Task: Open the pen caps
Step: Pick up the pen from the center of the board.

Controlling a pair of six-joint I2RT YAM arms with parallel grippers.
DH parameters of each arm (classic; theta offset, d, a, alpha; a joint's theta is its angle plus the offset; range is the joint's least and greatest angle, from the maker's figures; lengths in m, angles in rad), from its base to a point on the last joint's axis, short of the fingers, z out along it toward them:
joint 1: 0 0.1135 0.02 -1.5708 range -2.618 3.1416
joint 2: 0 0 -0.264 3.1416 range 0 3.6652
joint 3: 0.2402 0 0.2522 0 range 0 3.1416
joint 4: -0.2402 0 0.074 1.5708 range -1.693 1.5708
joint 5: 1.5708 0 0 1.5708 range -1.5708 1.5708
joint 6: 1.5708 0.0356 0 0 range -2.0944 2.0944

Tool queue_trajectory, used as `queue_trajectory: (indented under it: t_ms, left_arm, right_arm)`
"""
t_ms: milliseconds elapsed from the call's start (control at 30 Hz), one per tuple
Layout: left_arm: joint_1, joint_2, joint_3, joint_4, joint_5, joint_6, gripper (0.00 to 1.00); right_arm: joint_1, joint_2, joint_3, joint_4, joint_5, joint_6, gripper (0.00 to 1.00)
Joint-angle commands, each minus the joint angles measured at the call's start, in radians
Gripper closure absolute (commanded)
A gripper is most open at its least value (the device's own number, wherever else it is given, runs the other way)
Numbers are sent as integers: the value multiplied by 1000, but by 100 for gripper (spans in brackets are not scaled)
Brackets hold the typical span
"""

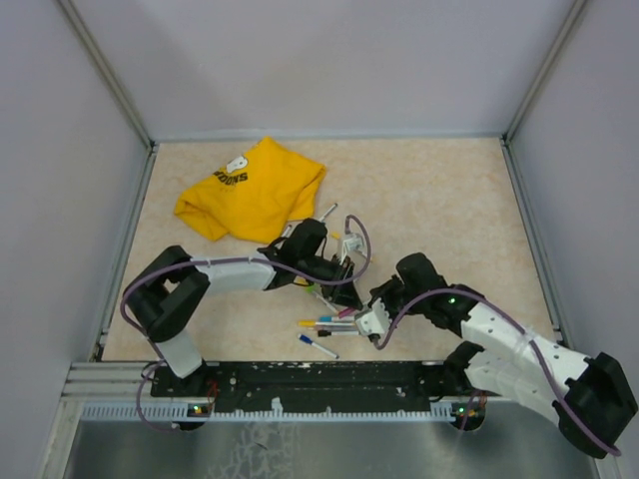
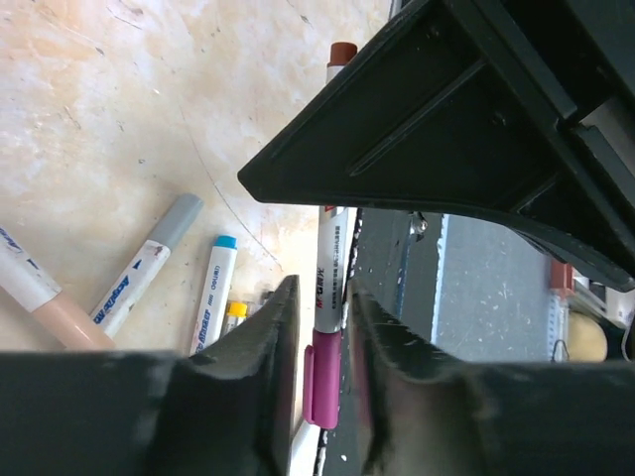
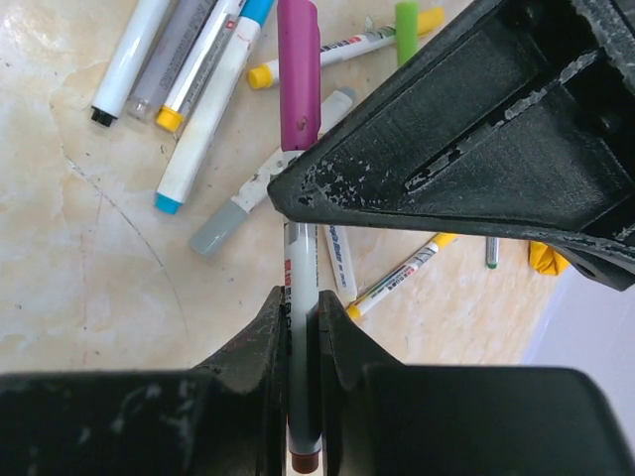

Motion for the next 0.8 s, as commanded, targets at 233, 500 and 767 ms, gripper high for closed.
queue_trajectory:
  t_ms: [233,500,767]
  left_arm:
    - [-2,-322,-255,339,-249,-93,37]
    - [14,-540,-582,800,-433,-204,13]
    - [22,-621,-768,1078,-573,-264,1]
  right_arm:
    - [-16,-35,72,-17,-85,179,100]
    - [-60,-48,115,-66,-164,331,100]
    - [-91,41,215,-121,-233,529,100]
